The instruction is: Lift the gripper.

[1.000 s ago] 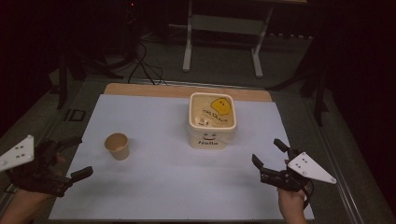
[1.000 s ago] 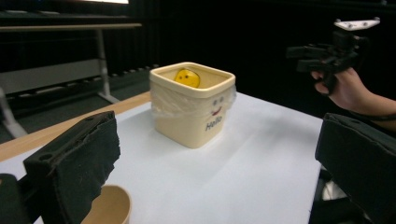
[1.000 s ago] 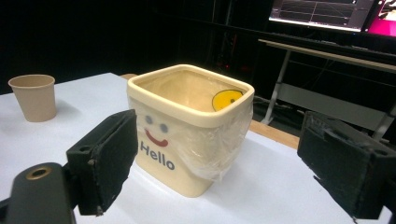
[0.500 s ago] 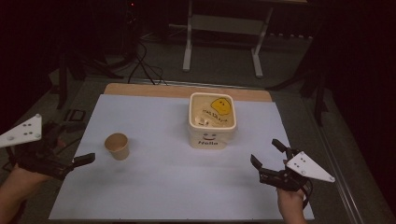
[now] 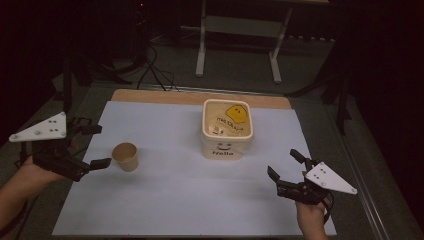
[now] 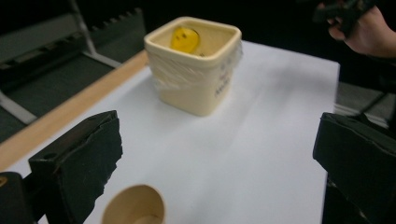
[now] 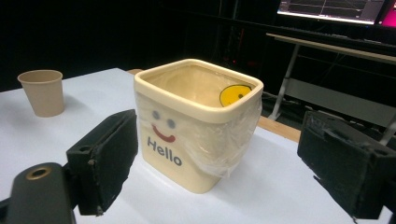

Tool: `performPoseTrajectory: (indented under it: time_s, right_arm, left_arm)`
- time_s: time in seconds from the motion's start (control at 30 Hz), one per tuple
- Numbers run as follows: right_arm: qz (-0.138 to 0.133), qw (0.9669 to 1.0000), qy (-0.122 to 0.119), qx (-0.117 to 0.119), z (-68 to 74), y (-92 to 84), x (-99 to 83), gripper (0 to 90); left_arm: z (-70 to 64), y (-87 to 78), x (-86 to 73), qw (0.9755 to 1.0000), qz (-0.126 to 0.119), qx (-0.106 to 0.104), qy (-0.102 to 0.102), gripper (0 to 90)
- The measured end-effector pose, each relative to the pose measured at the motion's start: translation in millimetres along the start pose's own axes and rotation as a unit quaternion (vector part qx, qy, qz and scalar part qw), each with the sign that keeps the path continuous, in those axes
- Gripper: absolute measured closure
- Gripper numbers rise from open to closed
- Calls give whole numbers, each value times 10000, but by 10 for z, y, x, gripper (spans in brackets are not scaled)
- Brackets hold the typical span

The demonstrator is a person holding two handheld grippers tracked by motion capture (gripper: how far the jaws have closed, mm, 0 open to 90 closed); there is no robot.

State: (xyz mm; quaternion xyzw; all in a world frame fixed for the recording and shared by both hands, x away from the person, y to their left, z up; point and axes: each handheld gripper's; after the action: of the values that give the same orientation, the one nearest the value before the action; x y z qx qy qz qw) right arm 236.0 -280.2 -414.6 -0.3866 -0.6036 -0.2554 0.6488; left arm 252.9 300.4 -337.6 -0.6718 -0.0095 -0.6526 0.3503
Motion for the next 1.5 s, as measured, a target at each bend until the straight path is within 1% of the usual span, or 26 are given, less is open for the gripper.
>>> performPoseTrajectory:
  time_s: [0.03,0.07,0.13,0.17,0.2,0.27,0.33,0.47,0.53,0.57,0.63,0.67,0.7,0.8,0.9,1.0,1.03,1.07,1.2,1.23,1.27,1.33,1.37,1.43,1.47,1.5]
  right_arm:
    - [0,10000,3,4,-1,0,-2,123]
    - [2,10000,17,11,-3,2,-3,123]
    - [5,10000,21,11,-3,3,-5,123]
    - [6,10000,23,16,-3,3,-5,123]
    - [25,10000,20,13,-1,3,-5,123]
    - [23,10000,22,23,-3,5,-6,123]
    - [24,10000,13,17,-2,7,-6,123]
    - [29,10000,18,25,-4,5,-6,123]
    - [28,10000,25,15,-5,5,-7,123]
    - [29,10000,20,21,-5,6,-6,123]
    - [22,10000,21,23,-4,6,-6,123]
    - [19,10000,23,26,-4,6,-6,123]
    - [29,10000,9,21,-2,10,-8,123]
    - [27,10000,8,21,-2,11,-9,123]
    - [29,10000,23,27,-7,12,-10,123]
    - [26,10000,29,24,-8,12,-12,123]
    - [27,10000,12,28,-7,11,-11,123]
    - [27,10000,12,28,-7,11,-11,123]
    - [28,10000,17,31,-5,15,-12,123]
    - [28,10000,17,31,-5,15,-12,123]
    - [26,10000,12,25,-7,12,-11,124]
    - [28,10000,6,16,-6,11,-12,124]
    - [29,10000,8,19,-7,11,-12,124]
    - [33,10000,0,14,-6,11,-13,124]
    - [31,10000,9,20,-8,12,-14,124]
    - [26,10000,11,16,-10,12,-15,124]
  left_arm:
    - [10,14,4,10000,49,-71,-9,20]
    - [15,29,9,9999,115,-35,35,20]
    - [33,59,15,9997,219,-110,41,20]
    - [35,75,18,9995,283,-69,81,20]
    - [45,91,19,9994,324,-116,74,21]
    - [66,124,19,9989,461,-48,99,21]
    - [95,148,8,9984,559,-101,58,21]
    - [127,193,-24,9973,713,-158,72,21]
    - [128,223,-37,9965,822,-133,109,21]
    - [128,238,-43,9958,882,-189,133,21]
    - [128,248,-46,9954,921,-195,162,22]
    - [129,272,-56,9946,990,-263,192,22]
    - [126,285,-60,9942,1021,-251,224,47]
    - [124,332,-75,9926,1151,-278,260,47]
    - [131,376,-93,9906,1299,-301,308,47]
    - [143,423,-118,9880,1462,-358,345,50]
    - [151,448,-133,9867,1534,-419,326,50]
    - [155,456,-138,9863,1562,-425,332,50]
    - [179,534,-175,9817,1799,-508,368,61]
    - [179,534,-175,9817,1799,-508,368,63]
    - [200,584,-195,9789,1925,-550,413,77]
    - [212,618,-210,9769,2013,-550,464,82]
    - [218,632,-218,9756,2061,-570,499,107]
    - [222,649,-230,9753,2067,-598,498,130]
    - [232,678,-253,9730,2151,-617,571,153]
    - [236,697,-270,9724,2180,-608,565,154]
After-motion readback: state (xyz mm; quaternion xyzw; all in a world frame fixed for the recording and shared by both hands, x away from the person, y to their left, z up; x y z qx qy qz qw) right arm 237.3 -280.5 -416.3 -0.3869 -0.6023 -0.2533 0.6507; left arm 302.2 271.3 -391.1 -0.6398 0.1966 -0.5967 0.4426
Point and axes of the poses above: each handheld gripper's, and its own axes: y roughly forward along the jaws, x roughly out of its top, z roughly to its left, and after that the axes turned 5 degrees about y, right-handed
